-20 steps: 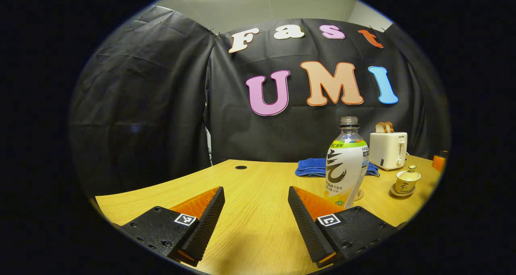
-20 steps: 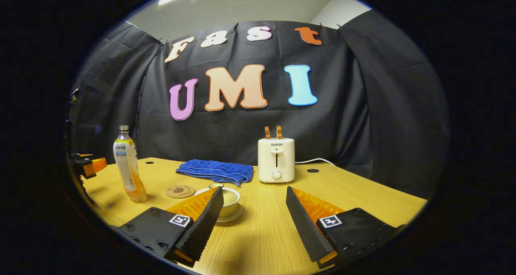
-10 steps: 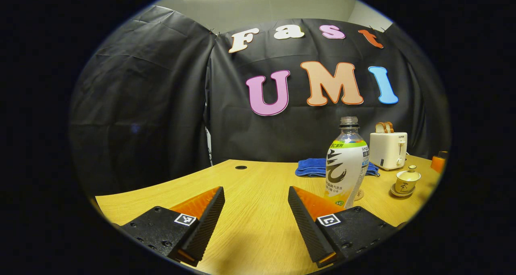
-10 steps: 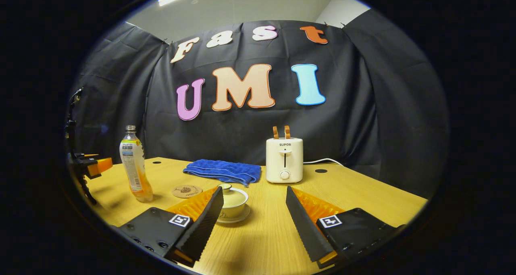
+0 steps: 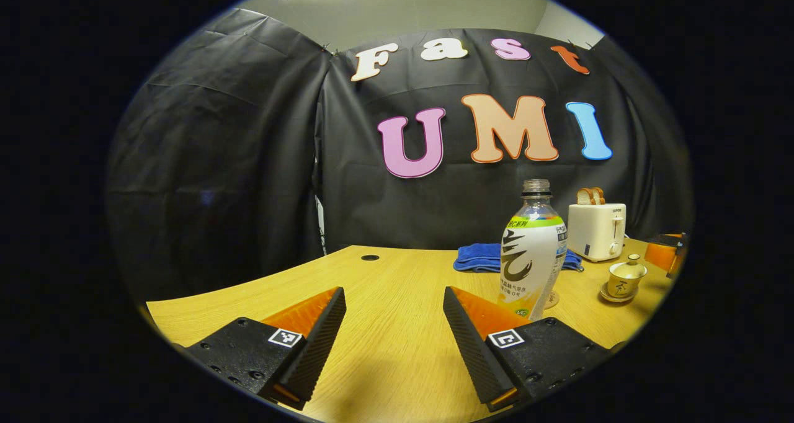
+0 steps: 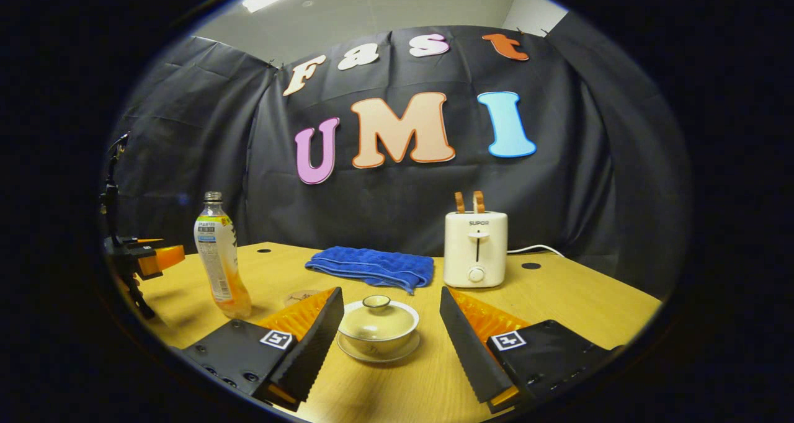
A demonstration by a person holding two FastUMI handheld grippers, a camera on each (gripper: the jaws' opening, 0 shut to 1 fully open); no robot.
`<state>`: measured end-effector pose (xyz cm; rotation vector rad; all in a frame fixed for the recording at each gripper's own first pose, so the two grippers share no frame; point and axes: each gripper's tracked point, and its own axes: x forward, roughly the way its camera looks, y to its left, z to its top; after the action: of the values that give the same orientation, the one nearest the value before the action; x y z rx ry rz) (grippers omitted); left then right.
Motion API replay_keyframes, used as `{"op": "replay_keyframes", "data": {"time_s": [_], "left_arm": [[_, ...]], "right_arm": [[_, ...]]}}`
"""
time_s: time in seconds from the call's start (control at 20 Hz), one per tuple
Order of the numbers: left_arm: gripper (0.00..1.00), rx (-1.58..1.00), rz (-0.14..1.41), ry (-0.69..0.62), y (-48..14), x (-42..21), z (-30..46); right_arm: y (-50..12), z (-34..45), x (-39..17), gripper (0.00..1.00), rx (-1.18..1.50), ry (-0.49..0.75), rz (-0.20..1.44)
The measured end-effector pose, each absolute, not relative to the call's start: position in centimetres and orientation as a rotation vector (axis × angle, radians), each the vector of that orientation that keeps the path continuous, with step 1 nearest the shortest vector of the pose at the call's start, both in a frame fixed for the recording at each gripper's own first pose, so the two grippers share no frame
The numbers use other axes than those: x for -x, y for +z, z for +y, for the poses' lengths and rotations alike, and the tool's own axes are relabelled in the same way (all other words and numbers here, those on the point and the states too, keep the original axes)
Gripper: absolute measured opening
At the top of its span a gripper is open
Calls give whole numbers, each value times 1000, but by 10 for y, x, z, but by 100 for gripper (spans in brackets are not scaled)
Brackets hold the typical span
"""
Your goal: Open the teacup lid with one hand, grasp the water bottle and pour water into the teacup with the other hand; after pouring, place the water bottle on the coaster and then close the teacup lid.
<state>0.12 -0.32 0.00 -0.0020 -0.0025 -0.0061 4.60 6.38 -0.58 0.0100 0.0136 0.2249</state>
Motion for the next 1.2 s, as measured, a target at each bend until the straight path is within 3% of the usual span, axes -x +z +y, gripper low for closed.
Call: {"op": "replay_keyframes", "data": {"time_s": [0.1, 0.15, 0.2, 0.55, 0.65, 1.05, 1.2], "left_arm": [[93, 2, -3, -8, -1, 0, -4], [93, 2, -3, -9, -1, -1, -4], [93, 2, -2, -10, -1, 0, -4], [93, 3, -2, -15, 0, -1, -5], [93, 3, -2, -16, -1, -1, -5], [93, 4, -1, -19, -1, -1, -6], [93, 4, -1, -20, -2, 0, -6]], "right_arm": [[-7, 68, -54, 99, -9, 233, 22], [-8, 71, -58, 94, -7, 232, 29], [-9, 73, -61, 99, -6, 234, 34], [-24, 85, -87, 94, 10, 237, 117], [-23, 83, -89, 72, 12, 227, 123], [-31, 88, -95, 31, 32, 228, 173], [-32, 88, -94, 35, 28, 233, 177]]}}
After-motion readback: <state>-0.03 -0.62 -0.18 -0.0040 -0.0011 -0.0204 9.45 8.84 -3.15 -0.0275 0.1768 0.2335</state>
